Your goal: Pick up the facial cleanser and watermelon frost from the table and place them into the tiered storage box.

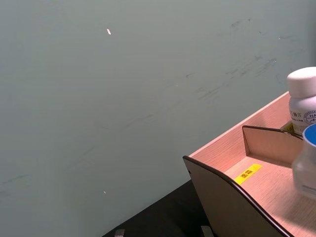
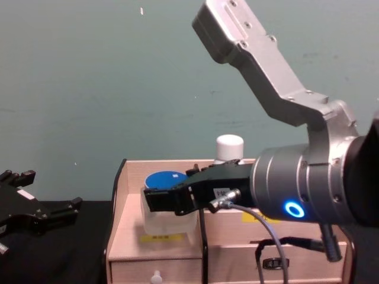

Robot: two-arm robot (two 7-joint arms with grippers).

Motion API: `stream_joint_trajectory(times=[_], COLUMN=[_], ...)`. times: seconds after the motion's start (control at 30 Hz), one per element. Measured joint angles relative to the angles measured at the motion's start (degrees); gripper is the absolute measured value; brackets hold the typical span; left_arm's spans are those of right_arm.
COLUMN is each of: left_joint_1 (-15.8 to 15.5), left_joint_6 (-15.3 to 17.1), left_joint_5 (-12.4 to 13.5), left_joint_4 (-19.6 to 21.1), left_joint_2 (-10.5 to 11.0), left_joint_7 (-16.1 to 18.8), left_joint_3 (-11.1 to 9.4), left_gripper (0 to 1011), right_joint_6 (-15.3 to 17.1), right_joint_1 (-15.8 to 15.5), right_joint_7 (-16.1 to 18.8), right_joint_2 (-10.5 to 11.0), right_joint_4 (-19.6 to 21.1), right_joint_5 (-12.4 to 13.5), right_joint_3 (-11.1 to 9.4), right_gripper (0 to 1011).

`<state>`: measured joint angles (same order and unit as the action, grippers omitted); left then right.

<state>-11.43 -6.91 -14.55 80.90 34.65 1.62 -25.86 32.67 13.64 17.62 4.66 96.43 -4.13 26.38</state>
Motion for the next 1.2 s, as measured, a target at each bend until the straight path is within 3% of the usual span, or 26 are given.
stream_joint_trajectory(times=[0.57,1.2], left_joint_1=[0.0,0.0], left_joint_6=[0.0,0.0], left_joint_5=[0.0,0.0], left_joint_4=[0.0,0.0], left_joint_2=[0.0,0.0], left_joint_7=[0.0,0.0], left_joint_3=[0.0,0.0], left_gripper=[1001,1001], right_joint_6=[-1.2,-1.4], right_joint_1=[2.1,2.4], right_joint_7=[-0.4,-0.2], right_joint_2=[-2.9,-3.9], right_joint_4=[-4.7,-6.6], right_joint_5=[-2.3,-3.9], right_joint_3=[-0.7,-1.2], right_gripper=[708,708])
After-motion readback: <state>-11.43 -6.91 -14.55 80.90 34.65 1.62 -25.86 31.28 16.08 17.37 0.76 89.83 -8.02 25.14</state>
